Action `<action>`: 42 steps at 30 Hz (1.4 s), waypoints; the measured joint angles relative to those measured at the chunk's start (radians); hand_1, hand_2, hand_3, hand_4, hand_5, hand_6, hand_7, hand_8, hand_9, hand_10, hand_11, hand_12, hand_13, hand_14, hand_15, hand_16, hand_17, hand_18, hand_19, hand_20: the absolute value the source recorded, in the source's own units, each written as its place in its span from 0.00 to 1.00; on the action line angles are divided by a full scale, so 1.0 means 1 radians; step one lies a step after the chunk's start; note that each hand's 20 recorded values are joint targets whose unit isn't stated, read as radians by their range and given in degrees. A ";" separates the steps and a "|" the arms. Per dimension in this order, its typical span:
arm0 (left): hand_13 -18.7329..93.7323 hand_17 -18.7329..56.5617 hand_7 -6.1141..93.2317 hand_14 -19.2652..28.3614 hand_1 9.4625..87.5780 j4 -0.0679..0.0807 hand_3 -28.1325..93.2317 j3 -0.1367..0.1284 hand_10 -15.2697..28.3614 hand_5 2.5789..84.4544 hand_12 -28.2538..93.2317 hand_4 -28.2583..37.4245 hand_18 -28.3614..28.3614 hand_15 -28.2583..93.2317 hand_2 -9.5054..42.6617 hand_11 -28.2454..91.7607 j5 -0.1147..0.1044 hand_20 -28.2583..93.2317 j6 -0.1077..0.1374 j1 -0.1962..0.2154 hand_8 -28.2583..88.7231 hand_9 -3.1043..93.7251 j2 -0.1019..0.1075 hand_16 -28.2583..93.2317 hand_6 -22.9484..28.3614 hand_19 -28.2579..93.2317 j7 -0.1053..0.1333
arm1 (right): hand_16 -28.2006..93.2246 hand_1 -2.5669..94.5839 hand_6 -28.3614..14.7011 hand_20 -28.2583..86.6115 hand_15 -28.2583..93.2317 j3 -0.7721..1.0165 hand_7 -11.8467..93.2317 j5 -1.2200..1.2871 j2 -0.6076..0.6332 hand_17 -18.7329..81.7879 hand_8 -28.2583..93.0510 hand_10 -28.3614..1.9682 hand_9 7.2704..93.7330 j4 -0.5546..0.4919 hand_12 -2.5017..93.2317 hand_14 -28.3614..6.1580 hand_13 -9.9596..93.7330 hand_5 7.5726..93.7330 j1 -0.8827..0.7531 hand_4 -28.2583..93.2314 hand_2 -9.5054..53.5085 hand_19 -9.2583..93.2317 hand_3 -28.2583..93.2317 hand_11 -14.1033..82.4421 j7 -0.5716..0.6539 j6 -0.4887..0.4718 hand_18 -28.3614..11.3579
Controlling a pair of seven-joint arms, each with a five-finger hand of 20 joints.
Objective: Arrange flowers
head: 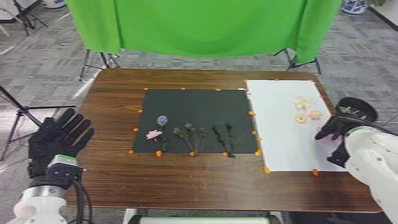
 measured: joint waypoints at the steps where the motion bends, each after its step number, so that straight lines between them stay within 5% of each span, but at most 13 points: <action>1: 0.43 0.17 0.23 0.76 0.26 0.000 0.83 0.001 0.73 0.52 0.35 0.00 0.80 0.63 0.45 0.46 0.000 0.33 0.000 0.000 0.16 0.44 0.000 0.18 0.65 0.57 0.000 | 0.38 0.50 0.62 0.47 0.54 0.000 0.33 -0.001 0.000 0.51 0.11 0.52 0.66 0.001 0.19 0.49 0.69 0.57 0.003 0.00 0.00 0.84 0.90 0.33 -0.001 0.007 0.21; 8: 0.43 0.17 0.23 0.76 0.26 0.000 0.83 0.001 0.73 0.52 0.35 0.00 0.80 0.63 0.45 0.46 0.001 0.32 0.000 0.003 0.16 0.44 -0.003 0.18 0.65 0.57 -0.001 | 0.54 0.63 0.65 0.51 0.53 0.027 0.41 0.001 -0.004 0.54 0.17 0.64 0.78 -0.003 0.41 0.66 0.74 0.61 -0.022 0.00 0.00 0.86 0.82 0.27 -0.001 -0.001 0.23; 14: 0.43 0.17 0.23 0.76 0.26 -0.001 0.82 0.000 0.73 0.52 0.35 0.00 0.80 0.63 0.46 0.46 0.001 0.32 0.000 0.005 0.16 0.44 -0.006 0.18 0.65 0.57 -0.003 | 0.58 0.68 0.69 0.54 0.57 0.034 0.58 -0.005 -0.004 0.55 0.25 0.72 0.83 -0.010 0.54 0.69 0.78 0.64 -0.021 0.00 0.00 0.88 0.81 0.36 -0.013 -0.052 0.24; 22: 0.43 0.17 0.23 0.76 0.26 -0.002 0.82 0.001 0.73 0.52 0.35 0.00 0.80 0.63 0.46 0.46 0.001 0.32 0.000 0.005 0.16 0.45 -0.008 0.18 0.65 0.57 -0.003 | 0.60 0.68 0.70 0.53 0.56 0.037 0.60 -0.042 -0.003 0.57 0.26 0.73 0.84 -0.037 0.55 0.71 0.80 0.65 -0.067 0.00 0.00 0.87 0.82 0.36 -0.068 0.022 0.27; 33: 0.43 0.17 0.23 0.76 0.26 -0.003 0.82 -0.004 0.73 0.52 0.35 0.00 0.80 0.63 0.46 0.46 0.002 0.32 -0.001 0.010 0.16 0.45 -0.012 0.18 0.65 0.58 -0.006 | 0.61 0.67 0.69 0.54 0.56 0.057 0.60 -0.059 -0.014 0.57 0.26 0.73 0.85 -0.223 0.55 0.70 0.80 0.66 -0.098 0.00 0.00 0.87 0.83 0.36 -0.108 0.061 0.26; 42: 0.43 0.17 0.23 0.76 0.26 -0.003 0.82 -0.012 0.73 0.52 0.35 0.00 0.80 0.63 0.46 0.46 0.003 0.32 -0.001 0.012 0.16 0.45 -0.012 0.18 0.65 0.58 -0.020 | 0.60 0.66 0.69 0.54 0.55 -0.152 0.58 -0.065 -0.093 0.56 0.26 0.72 0.85 -0.221 0.55 0.70 0.80 0.66 0.101 0.00 0.00 0.86 0.83 0.35 -0.264 0.004 0.26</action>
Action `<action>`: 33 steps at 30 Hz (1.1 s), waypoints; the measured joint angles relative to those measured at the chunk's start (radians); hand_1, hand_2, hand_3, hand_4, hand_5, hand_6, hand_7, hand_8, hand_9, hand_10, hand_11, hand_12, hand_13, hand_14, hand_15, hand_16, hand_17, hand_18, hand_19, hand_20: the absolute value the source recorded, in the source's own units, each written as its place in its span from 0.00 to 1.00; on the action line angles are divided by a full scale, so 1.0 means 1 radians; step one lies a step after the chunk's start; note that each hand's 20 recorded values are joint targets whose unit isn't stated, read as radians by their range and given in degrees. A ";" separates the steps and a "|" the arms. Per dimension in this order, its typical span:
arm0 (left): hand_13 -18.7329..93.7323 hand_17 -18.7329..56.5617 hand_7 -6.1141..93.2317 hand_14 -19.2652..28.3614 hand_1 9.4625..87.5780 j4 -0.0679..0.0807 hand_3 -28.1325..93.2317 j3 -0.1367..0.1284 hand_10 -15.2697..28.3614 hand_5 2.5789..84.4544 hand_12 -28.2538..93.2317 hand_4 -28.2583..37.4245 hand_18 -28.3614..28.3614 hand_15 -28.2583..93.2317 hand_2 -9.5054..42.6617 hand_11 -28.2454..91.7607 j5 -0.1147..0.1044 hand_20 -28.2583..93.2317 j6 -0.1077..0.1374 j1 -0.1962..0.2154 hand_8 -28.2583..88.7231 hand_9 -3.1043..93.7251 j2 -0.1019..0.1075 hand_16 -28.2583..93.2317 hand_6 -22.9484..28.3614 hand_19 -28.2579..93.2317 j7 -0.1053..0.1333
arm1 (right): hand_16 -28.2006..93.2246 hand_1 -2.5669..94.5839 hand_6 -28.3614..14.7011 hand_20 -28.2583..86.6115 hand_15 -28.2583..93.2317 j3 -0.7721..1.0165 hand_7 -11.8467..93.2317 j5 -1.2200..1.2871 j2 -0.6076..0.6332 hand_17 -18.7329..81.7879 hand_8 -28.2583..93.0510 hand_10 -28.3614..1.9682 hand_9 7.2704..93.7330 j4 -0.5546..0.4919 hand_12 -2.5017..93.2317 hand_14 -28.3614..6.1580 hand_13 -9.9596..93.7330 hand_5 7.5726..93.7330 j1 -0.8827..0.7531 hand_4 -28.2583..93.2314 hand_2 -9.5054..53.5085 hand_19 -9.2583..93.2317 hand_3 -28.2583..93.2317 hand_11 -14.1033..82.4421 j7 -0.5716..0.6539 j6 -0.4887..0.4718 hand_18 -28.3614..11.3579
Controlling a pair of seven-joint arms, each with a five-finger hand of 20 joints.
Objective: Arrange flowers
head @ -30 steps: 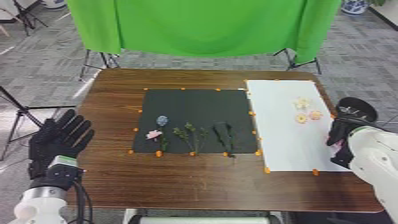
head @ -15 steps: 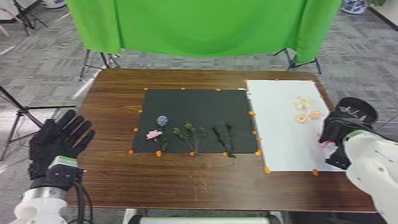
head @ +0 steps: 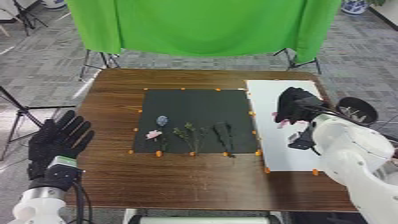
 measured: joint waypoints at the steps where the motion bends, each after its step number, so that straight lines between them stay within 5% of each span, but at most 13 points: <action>1: 0.43 0.17 0.23 0.76 0.26 0.000 0.82 -0.001 0.73 0.52 0.35 0.00 0.80 0.63 0.46 0.46 0.000 0.32 0.000 0.000 0.16 0.45 0.000 0.18 0.65 0.58 -0.003 | 0.60 0.66 0.69 0.54 0.55 -0.035 0.58 -0.004 -0.017 0.56 0.26 0.72 0.85 0.013 0.55 0.70 0.80 0.66 0.033 0.00 0.00 0.86 0.83 0.35 -0.022 -0.020 0.26; 18: 0.43 0.17 0.23 0.76 0.26 0.007 0.82 0.018 0.73 0.52 0.35 0.00 0.80 0.63 0.46 0.46 0.012 0.32 -0.002 -0.031 0.17 0.45 0.005 0.18 0.65 0.57 -0.040 | 0.60 0.65 0.68 0.54 0.54 -0.429 0.57 -0.057 -0.320 0.55 0.25 0.72 0.82 0.236 0.54 0.70 0.78 0.64 0.393 0.00 0.00 0.86 0.82 0.33 -0.105 -0.058 0.26; 33: 0.43 0.17 0.23 0.76 0.27 0.015 0.82 0.046 0.72 0.54 0.35 0.00 0.80 0.63 0.45 0.46 0.018 0.32 -0.002 -0.060 0.16 0.45 0.013 0.18 0.62 0.57 -0.052 | 0.59 0.64 0.67 0.54 0.53 -0.633 0.51 -0.142 -0.409 0.54 0.21 0.68 0.79 0.376 0.49 0.68 0.76 0.61 0.456 0.00 0.00 0.85 0.82 0.30 -0.060 0.090 0.24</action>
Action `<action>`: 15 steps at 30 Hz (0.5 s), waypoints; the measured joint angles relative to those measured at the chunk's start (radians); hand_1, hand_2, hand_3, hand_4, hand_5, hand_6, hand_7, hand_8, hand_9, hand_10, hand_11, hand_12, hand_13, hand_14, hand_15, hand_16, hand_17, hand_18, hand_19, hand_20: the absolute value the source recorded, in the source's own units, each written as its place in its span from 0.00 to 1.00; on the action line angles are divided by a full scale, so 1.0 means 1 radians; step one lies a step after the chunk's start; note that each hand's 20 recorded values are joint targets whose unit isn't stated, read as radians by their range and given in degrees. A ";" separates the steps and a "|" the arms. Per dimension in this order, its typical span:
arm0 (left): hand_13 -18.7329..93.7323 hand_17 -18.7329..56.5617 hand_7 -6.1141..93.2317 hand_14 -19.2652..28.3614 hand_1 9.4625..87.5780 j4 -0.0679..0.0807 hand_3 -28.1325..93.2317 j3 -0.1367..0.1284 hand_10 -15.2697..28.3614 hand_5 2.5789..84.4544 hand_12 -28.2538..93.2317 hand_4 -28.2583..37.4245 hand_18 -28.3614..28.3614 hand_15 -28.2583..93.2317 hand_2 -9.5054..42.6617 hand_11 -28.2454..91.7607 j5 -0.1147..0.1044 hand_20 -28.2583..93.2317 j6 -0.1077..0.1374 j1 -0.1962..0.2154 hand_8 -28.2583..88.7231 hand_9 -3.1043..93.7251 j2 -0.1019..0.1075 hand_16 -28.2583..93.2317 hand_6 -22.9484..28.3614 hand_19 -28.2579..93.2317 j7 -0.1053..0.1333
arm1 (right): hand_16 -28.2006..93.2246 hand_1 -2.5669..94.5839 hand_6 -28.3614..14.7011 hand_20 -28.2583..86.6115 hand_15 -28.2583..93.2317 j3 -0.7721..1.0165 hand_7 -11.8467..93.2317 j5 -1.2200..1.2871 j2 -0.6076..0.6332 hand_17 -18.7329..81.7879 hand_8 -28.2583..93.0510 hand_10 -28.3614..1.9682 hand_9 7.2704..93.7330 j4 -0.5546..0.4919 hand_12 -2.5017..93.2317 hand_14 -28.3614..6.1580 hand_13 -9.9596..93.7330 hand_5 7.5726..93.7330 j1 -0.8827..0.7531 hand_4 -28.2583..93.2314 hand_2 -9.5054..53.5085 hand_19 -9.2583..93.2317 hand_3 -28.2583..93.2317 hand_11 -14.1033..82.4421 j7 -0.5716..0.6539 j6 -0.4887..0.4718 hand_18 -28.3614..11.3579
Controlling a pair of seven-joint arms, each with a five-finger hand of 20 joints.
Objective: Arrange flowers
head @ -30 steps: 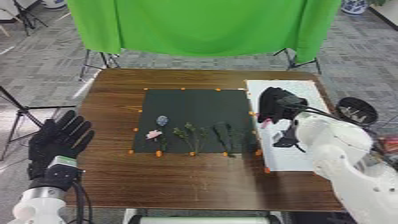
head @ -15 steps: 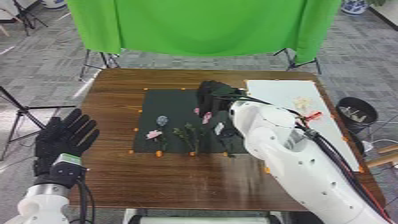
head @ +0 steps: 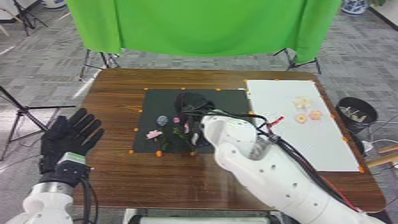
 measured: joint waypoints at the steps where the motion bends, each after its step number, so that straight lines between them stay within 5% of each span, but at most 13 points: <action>1: 0.43 0.17 0.24 0.76 0.27 0.000 0.82 0.000 0.72 0.54 0.35 0.00 0.79 0.63 0.45 0.46 0.002 0.32 0.000 -0.001 0.16 0.45 0.000 0.18 0.61 0.57 -0.001 | 0.58 0.63 0.68 0.54 0.53 0.000 0.50 -0.003 -0.003 0.54 0.21 0.68 0.79 0.002 0.47 0.68 0.75 0.61 0.000 0.00 0.00 0.84 0.82 0.28 0.002 -0.001 0.23; 4: 0.43 0.17 0.24 0.76 0.28 0.000 0.82 -0.002 0.72 0.54 0.35 0.00 0.79 0.63 0.45 0.46 0.006 0.32 0.000 -0.001 0.16 0.45 0.001 0.18 0.60 0.57 -0.003 | 0.57 0.63 0.68 0.53 0.51 0.005 0.45 -0.006 -0.009 0.53 0.19 0.67 0.78 0.004 0.43 0.68 0.74 0.62 -0.001 0.00 0.00 0.82 0.82 0.26 0.002 -0.016 0.24; 9: 0.43 0.17 0.25 0.75 0.33 0.000 0.82 -0.007 0.71 0.55 0.35 0.01 0.79 0.64 0.42 0.47 0.021 0.32 0.002 0.002 0.15 0.45 0.001 0.18 0.59 0.58 -0.012 | 0.54 0.58 0.69 0.49 0.50 0.017 0.41 -0.008 -0.012 0.51 0.10 0.59 0.70 0.003 0.26 0.64 0.72 0.62 -0.007 0.00 0.00 0.77 0.86 0.36 0.000 -0.045 0.23; 15: 0.43 0.17 0.25 0.75 0.33 -0.002 0.82 -0.013 0.71 0.55 0.35 0.01 0.79 0.64 0.40 0.47 0.021 0.32 0.002 0.018 0.15 0.45 0.001 0.18 0.60 0.58 -0.010 | 0.50 0.53 0.67 0.49 0.52 0.038 0.38 -0.001 -0.012 0.50 0.10 0.55 0.67 -0.010 0.23 0.59 0.71 0.60 -0.020 0.00 0.00 0.76 0.88 0.35 0.005 -0.095 0.23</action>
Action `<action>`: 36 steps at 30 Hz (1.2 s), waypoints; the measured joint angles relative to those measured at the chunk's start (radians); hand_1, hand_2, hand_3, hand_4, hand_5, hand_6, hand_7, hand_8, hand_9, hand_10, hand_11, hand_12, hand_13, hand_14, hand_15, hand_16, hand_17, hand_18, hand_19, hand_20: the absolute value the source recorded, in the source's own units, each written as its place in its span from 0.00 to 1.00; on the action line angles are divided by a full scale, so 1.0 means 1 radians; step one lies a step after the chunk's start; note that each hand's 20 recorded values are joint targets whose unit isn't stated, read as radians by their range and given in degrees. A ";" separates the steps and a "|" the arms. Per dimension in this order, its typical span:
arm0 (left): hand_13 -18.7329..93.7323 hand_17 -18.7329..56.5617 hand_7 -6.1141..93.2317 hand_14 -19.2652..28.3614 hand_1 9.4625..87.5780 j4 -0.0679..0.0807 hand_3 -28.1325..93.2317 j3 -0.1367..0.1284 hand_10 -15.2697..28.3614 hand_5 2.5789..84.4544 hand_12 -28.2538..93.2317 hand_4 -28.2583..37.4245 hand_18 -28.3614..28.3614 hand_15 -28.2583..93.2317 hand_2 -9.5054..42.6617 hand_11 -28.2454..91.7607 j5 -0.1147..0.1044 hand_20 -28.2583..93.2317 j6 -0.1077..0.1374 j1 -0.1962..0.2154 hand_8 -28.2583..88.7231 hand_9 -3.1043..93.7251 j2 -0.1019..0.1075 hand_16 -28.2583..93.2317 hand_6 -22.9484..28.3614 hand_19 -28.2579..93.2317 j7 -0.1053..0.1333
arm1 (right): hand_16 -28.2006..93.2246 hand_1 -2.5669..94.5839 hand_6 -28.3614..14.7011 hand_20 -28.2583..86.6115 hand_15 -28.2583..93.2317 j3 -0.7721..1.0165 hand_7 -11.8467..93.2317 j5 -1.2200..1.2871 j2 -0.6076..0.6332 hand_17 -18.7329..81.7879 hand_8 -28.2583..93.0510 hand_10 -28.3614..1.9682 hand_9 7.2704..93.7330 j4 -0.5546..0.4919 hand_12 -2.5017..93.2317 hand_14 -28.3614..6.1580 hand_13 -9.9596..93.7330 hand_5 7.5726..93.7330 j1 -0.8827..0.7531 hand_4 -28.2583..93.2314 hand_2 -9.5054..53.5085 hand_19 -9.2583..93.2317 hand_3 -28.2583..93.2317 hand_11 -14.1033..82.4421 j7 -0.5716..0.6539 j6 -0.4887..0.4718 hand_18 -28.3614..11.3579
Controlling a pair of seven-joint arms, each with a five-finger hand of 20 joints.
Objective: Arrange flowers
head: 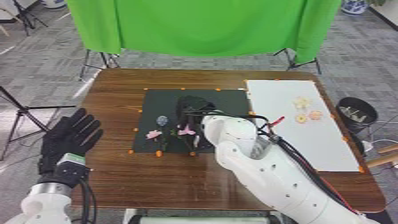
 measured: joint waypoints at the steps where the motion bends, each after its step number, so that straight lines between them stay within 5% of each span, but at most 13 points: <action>1: 0.43 0.17 0.25 0.75 0.33 0.000 0.82 0.000 0.71 0.55 0.35 0.01 0.79 0.64 0.40 0.47 -0.001 0.32 0.000 0.003 0.15 0.45 0.000 0.18 0.60 0.58 0.002 | 0.48 0.52 0.66 0.49 0.53 0.004 0.37 0.002 0.000 0.49 0.10 0.54 0.66 -0.005 0.23 0.58 0.71 0.60 -0.003 0.00 0.00 0.76 0.89 0.35 0.001 -0.001 0.22; 12: 0.43 0.17 0.24 0.74 0.31 0.003 0.82 0.000 0.71 0.54 0.35 0.00 0.79 0.64 0.40 0.47 -0.002 0.32 -0.003 0.004 0.15 0.45 -0.001 0.18 0.60 0.58 0.001 | 0.40 0.35 0.59 0.49 0.54 0.127 0.30 0.104 0.023 0.49 0.13 0.41 0.59 -0.149 0.21 0.44 0.66 0.54 -0.056 0.00 0.00 0.77 0.87 0.29 0.022 0.026 0.19; 19: 0.43 0.17 0.23 0.75 0.29 0.002 0.82 -0.014 0.72 0.54 0.35 0.00 0.79 0.64 0.43 0.46 -0.006 0.32 -0.010 0.017 0.16 0.45 -0.007 0.18 0.63 0.58 0.005 | 0.38 0.30 0.53 0.48 0.53 0.277 0.27 0.139 0.146 0.49 0.14 0.31 0.50 -0.246 0.20 0.35 0.59 0.48 -0.128 0.03 0.00 0.79 0.86 0.26 0.085 0.048 0.18; 29: 0.43 0.17 0.23 0.76 0.28 -0.010 0.82 -0.039 0.72 0.51 0.35 0.00 0.79 0.63 0.44 0.46 -0.041 0.32 -0.010 0.061 0.16 0.44 -0.006 0.18 0.63 0.58 0.045 | 0.37 0.37 0.57 0.49 0.52 0.516 0.27 0.243 0.419 0.48 0.14 0.43 0.43 -0.177 0.18 0.34 0.56 0.45 -0.273 0.03 0.05 0.82 0.88 0.23 0.265 0.103 0.15; 36: 0.43 0.17 0.24 0.76 0.28 -0.010 0.82 -0.035 0.72 0.52 0.35 0.00 0.79 0.63 0.44 0.46 -0.046 0.32 -0.010 0.063 0.16 0.44 -0.007 0.18 0.63 0.58 0.051 | 0.37 0.37 0.57 0.49 0.53 0.535 0.27 0.230 0.436 0.48 0.14 0.42 0.43 -0.078 0.17 0.34 0.56 0.45 -0.252 0.03 0.02 0.83 0.89 0.23 0.302 0.030 0.15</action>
